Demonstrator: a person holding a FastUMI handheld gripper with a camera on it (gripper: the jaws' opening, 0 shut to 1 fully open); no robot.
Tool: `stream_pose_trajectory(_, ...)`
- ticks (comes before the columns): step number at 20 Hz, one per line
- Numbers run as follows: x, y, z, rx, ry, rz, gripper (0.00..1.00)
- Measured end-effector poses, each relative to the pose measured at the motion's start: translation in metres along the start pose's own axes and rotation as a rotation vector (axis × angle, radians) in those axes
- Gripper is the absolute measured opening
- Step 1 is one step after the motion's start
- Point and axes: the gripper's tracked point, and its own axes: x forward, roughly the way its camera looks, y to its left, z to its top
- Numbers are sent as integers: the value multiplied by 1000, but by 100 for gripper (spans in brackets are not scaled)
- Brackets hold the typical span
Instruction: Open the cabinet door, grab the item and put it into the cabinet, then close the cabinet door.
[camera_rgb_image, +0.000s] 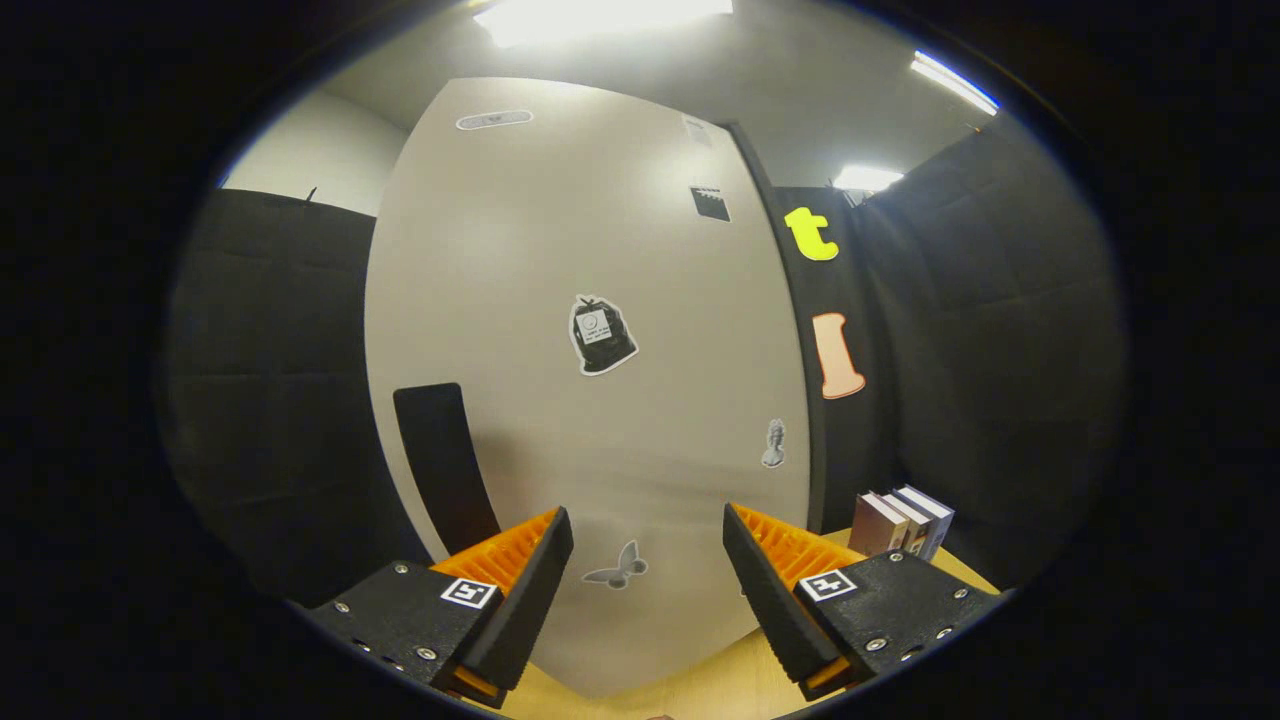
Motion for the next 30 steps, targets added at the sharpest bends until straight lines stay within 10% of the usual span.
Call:
stream_pose_trajectory(14, 38, 29, -15, -21, 15, -5, 94)
stream_pose_trajectory(30, -95, -16, -19, -81, -60, -74, 94)
